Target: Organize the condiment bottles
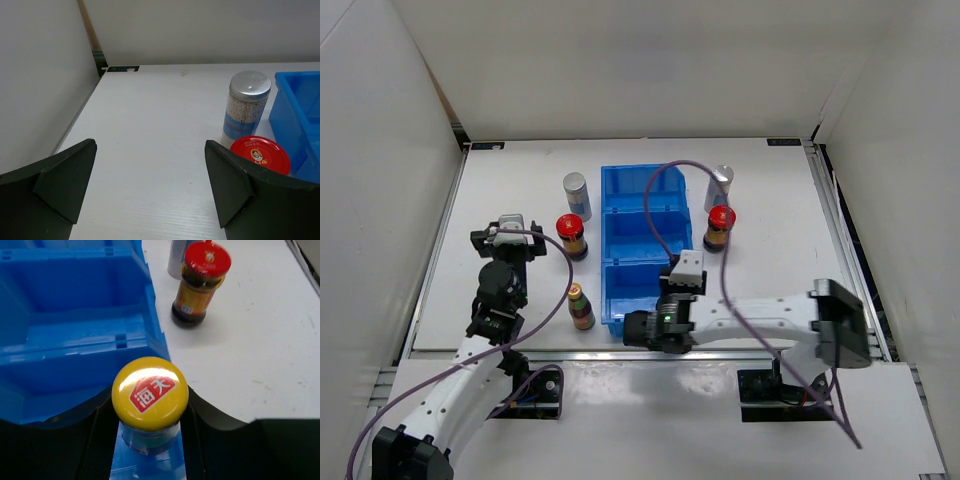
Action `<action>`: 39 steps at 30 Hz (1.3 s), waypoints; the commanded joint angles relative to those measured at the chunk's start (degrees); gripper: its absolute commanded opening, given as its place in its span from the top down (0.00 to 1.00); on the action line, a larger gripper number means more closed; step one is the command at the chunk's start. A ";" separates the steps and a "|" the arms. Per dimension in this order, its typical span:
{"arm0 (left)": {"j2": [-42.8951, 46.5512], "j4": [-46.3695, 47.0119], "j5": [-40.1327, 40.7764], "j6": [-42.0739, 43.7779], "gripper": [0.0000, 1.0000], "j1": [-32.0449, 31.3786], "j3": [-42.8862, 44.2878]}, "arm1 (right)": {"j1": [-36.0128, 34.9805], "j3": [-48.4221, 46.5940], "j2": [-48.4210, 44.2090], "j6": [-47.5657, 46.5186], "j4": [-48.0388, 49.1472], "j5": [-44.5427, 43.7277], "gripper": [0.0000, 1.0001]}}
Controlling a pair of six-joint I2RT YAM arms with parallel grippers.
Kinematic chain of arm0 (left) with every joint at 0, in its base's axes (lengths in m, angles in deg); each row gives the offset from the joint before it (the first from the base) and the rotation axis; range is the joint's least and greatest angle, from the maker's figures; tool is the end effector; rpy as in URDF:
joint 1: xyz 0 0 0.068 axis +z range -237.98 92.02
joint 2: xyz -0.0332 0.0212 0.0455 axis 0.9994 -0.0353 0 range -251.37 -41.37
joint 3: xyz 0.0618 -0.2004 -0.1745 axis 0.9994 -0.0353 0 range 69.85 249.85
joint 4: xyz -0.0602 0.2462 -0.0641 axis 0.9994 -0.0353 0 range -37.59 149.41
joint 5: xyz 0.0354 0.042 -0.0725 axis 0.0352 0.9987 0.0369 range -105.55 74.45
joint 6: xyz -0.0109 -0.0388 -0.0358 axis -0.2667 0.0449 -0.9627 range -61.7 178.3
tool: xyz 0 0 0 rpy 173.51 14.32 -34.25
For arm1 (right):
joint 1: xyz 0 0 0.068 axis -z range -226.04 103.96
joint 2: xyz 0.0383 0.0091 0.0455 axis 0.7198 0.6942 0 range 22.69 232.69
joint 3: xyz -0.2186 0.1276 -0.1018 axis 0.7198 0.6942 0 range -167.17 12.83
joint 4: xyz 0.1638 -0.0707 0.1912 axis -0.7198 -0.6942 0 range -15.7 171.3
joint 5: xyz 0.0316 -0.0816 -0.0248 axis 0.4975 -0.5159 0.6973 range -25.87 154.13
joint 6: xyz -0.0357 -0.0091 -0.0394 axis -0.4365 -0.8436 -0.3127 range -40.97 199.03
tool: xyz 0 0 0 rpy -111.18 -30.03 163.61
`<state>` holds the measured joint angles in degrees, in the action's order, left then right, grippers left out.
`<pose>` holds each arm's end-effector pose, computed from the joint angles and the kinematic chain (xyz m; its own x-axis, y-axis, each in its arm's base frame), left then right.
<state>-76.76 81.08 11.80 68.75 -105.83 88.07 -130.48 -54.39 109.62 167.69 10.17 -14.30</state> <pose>0.1591 -0.0340 0.2597 0.0437 0.1551 -0.9869 -0.1746 0.9739 0.1453 0.0594 0.2511 0.2698 -0.2032 -0.0183 -0.9790 0.0920 0.9950 -0.0376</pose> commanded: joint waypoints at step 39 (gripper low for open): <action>0.77 -9.28 -1.95 -1.49 0.00 -0.17 4.55 | 5.96 -16.35 9.75 17.26 -22.56 -11.66 0.00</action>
<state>-76.48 72.49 10.75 66.90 -105.83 91.23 -124.56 -65.15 122.91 187.43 4.40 -18.43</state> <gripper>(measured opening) 1.000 0.996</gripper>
